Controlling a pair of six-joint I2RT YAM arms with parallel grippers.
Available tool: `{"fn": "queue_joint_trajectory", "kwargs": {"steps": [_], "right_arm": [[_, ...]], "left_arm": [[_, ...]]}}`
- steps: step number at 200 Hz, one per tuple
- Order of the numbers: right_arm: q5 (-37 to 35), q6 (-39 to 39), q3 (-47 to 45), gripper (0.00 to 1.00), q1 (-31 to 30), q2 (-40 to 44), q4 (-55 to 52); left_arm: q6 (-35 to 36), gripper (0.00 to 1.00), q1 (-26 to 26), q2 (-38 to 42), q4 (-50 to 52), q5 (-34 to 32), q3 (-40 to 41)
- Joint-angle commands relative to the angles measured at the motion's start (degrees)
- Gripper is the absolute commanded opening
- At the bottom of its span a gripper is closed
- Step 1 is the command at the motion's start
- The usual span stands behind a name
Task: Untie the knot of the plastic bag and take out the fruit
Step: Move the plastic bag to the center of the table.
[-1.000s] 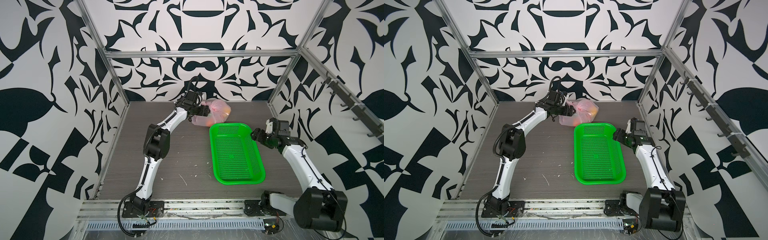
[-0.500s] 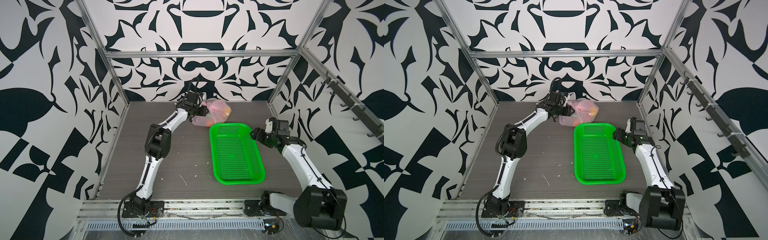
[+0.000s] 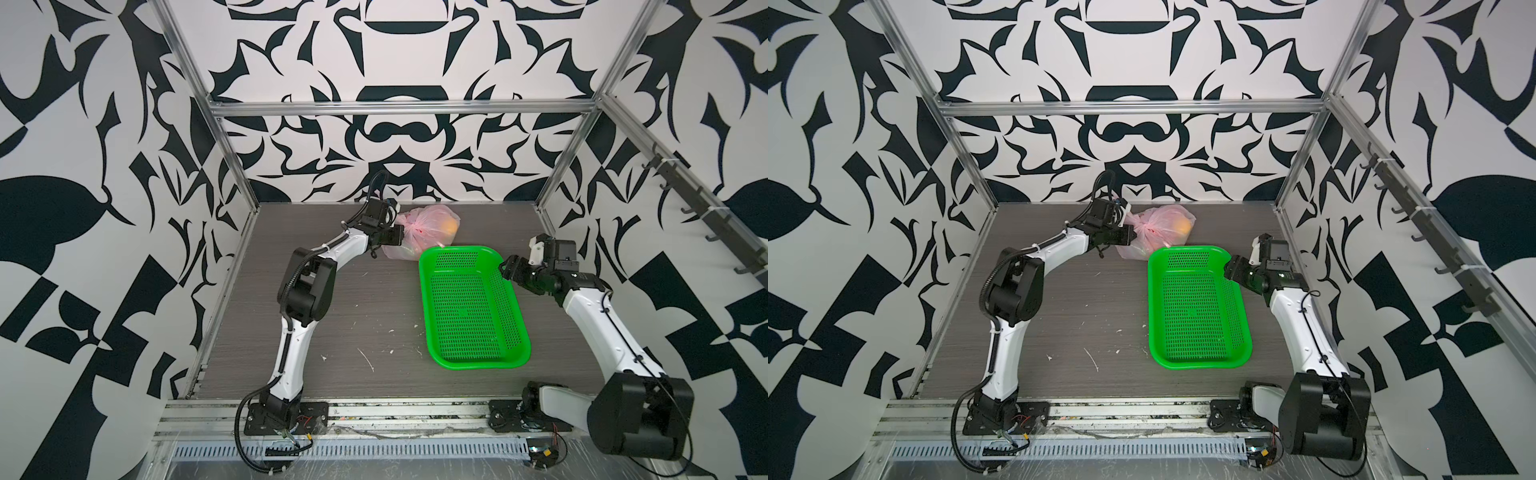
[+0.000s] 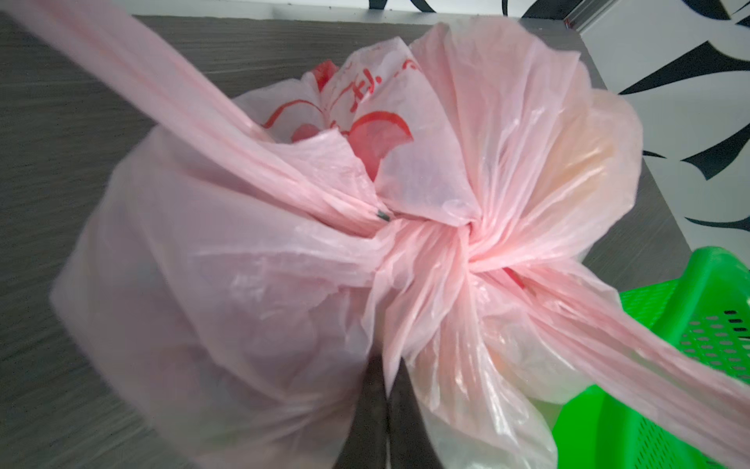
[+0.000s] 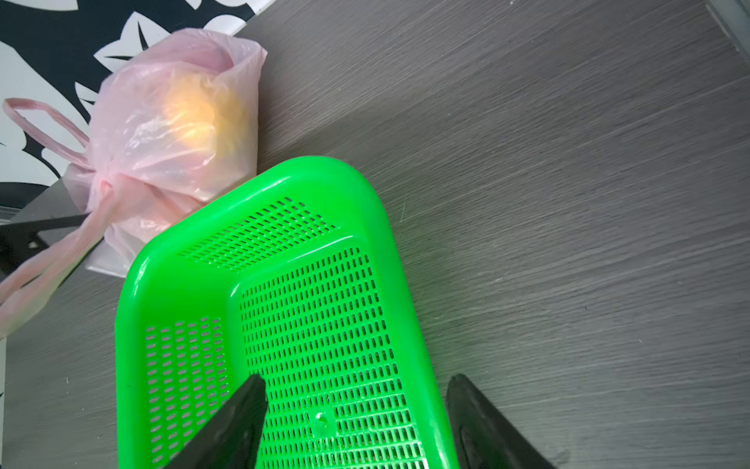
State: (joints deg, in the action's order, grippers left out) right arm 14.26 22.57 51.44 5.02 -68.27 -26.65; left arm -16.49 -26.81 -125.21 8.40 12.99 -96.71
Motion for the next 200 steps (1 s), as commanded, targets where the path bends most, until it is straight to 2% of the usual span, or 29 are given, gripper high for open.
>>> {"fn": "queue_joint_trajectory", "kwargs": {"steps": [1, 92, 158, 174, 200], "right_arm": [[-1.31, 0.80, 0.41, 0.74, -2.85, 1.65, 1.16], [-11.54, 2.92, 6.19, 0.70, -21.44, -2.62, 0.90], [-20.11, -0.54, 21.49, 0.69, -36.64, -14.56, 0.68], [-20.98, -2.72, 25.85, 0.68, -39.39, -18.74, 0.70], [-20.95, -6.48, 32.61, 0.68, -42.84, -25.64, 0.73]], "left_arm": [[-0.98, 0.00, 1.55, 7.68, -3.90, -2.54, 6.32], [1.02, 0.00, 2.37, 33.90, -1.68, -15.05, 36.20], [3.20, 0.00, 2.54, 53.87, 2.82, -20.20, 50.89], [3.29, 0.00, 3.75, 55.33, 0.92, -22.42, 53.93], [1.28, 0.00, 8.26, 53.74, -2.99, -21.63, 55.63]]}}
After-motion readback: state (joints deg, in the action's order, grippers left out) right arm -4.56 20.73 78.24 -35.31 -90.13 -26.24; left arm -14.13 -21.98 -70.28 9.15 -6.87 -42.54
